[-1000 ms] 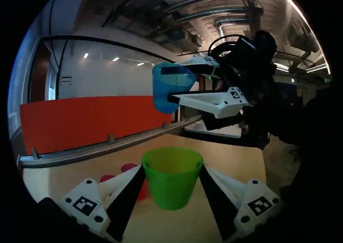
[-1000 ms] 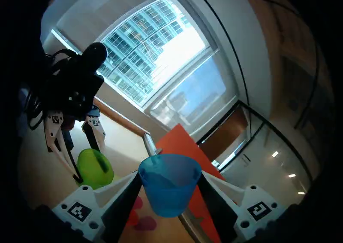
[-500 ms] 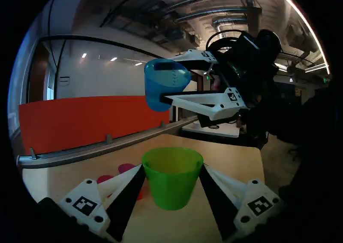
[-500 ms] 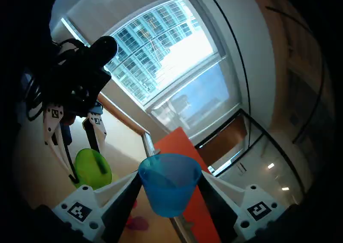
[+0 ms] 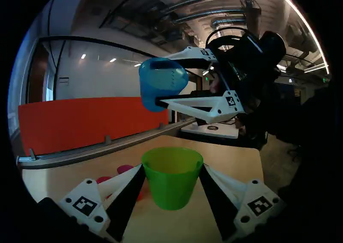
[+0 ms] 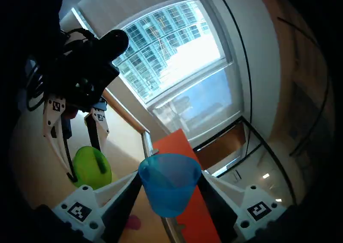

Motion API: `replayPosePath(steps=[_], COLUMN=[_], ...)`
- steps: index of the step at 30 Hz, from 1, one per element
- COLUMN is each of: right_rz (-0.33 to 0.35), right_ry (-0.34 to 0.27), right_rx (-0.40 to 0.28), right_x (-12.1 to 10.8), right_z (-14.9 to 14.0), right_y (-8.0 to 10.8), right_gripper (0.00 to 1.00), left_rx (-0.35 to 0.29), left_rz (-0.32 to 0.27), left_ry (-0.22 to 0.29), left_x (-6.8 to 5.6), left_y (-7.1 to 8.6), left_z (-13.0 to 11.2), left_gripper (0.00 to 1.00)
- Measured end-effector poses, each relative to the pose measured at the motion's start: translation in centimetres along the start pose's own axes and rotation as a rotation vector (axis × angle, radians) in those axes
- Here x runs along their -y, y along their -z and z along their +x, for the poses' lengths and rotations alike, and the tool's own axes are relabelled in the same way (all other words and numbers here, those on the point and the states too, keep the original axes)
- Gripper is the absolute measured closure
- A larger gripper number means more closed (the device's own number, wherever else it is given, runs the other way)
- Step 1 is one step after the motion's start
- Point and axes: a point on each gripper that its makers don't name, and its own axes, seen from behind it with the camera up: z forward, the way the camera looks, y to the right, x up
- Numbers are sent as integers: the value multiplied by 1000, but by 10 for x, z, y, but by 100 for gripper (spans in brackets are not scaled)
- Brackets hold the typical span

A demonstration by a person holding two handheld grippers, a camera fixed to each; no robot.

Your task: Pour water

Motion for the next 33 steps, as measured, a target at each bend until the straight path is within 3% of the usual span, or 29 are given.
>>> replayPosePath(steps=[14,33], right_rz=[-15,-31], right_ry=[87,156], right_rx=[8,6], right_x=[-4,-11], right_z=[0,3], right_y=[-4,-2], right_gripper=[10,10], left_rx=[-4,-2], left_rz=[-4,-10], left_ry=[3,-7], left_x=[0,-4], left_y=[1,1], left_z=[-1,0], left_gripper=[15,15])
